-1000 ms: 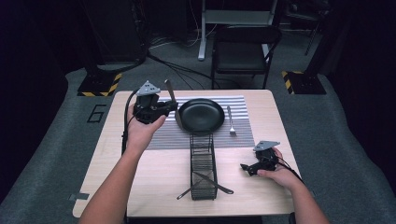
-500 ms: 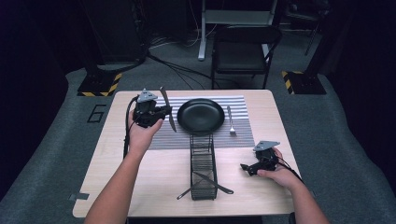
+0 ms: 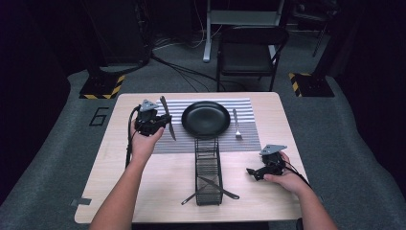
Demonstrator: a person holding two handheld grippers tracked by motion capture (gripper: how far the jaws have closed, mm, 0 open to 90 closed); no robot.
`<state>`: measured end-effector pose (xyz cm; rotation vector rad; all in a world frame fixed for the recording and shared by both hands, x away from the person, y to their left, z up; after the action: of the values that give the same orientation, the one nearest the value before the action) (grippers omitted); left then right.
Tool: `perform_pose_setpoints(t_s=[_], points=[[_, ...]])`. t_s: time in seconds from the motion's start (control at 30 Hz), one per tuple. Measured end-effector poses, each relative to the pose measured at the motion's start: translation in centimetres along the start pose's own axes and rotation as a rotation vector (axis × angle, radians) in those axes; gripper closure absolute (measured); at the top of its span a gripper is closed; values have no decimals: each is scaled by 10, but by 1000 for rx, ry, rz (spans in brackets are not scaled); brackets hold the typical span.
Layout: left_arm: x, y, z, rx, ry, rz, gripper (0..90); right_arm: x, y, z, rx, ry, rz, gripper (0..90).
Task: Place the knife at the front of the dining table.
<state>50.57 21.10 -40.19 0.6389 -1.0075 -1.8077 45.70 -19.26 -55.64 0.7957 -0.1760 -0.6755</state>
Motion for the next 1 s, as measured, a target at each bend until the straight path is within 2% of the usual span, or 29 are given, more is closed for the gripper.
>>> perform_pose_setpoints(t_s=[0.4,0.73,1.0], points=[[-9,-20,-16,-43,40,2,828,0,0,0,1,-1,-1,0],[-12,-25,-26,-35,40,14,828,0,0,0,1,1,-1,0],[-19,-22,-37,-27,38,71,828,0,0,0,1,1,-1,0]])
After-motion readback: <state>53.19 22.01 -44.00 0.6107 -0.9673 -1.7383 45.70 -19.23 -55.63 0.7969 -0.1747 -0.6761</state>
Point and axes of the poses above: each handheld gripper's, and its own axes: z roughly backward along the jaws, y roughly out of its top, x roughly to its right, the point moved 4 cm from there along -z, roughly forward along the jaws, and after that the axes turned 8 degrees about y, right-handed, at the moved point
